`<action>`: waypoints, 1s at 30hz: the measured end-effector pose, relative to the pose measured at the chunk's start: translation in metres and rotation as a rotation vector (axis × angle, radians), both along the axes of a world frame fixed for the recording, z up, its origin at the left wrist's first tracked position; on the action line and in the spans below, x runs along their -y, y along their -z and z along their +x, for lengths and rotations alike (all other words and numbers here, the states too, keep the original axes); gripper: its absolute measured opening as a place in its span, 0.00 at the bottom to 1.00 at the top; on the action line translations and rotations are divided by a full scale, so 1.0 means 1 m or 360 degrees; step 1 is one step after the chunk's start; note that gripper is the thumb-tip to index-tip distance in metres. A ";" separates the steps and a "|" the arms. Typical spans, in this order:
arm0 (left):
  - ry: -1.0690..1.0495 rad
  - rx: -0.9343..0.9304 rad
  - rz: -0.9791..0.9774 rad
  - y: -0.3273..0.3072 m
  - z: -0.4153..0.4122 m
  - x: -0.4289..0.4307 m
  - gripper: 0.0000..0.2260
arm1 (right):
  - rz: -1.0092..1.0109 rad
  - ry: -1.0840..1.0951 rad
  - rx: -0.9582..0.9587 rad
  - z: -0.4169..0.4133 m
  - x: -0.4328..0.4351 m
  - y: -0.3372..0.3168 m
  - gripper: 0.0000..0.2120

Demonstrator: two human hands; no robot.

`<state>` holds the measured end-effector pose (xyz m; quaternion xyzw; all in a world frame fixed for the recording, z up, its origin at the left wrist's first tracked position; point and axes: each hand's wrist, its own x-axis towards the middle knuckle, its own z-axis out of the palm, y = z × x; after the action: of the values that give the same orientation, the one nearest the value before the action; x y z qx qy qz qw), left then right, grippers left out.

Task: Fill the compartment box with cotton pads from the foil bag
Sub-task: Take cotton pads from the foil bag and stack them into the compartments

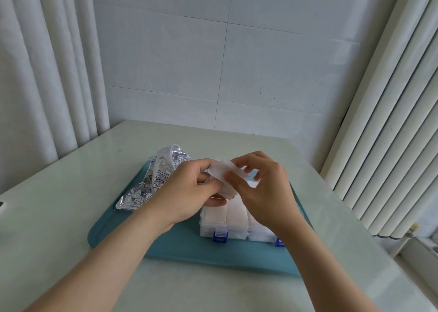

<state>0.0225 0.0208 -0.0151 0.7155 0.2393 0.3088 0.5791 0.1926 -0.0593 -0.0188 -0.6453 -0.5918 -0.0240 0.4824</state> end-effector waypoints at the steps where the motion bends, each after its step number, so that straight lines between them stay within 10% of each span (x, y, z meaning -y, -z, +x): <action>1: -0.0004 -0.0003 -0.0002 0.000 0.000 0.000 0.10 | 0.0021 -0.0023 -0.0002 0.000 0.001 -0.001 0.03; 12: -0.0069 0.0011 -0.0053 0.001 0.001 -0.003 0.14 | 0.0197 -0.0182 -0.0577 0.017 0.001 -0.011 0.13; 30: -0.0107 0.0127 -0.0127 0.003 0.002 -0.005 0.12 | -0.0227 -0.0116 -0.0159 0.010 0.002 -0.005 0.14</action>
<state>0.0243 0.0260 -0.0183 0.6704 0.2521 0.3466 0.6057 0.2026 -0.0615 -0.0136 -0.6564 -0.5904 0.0681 0.4648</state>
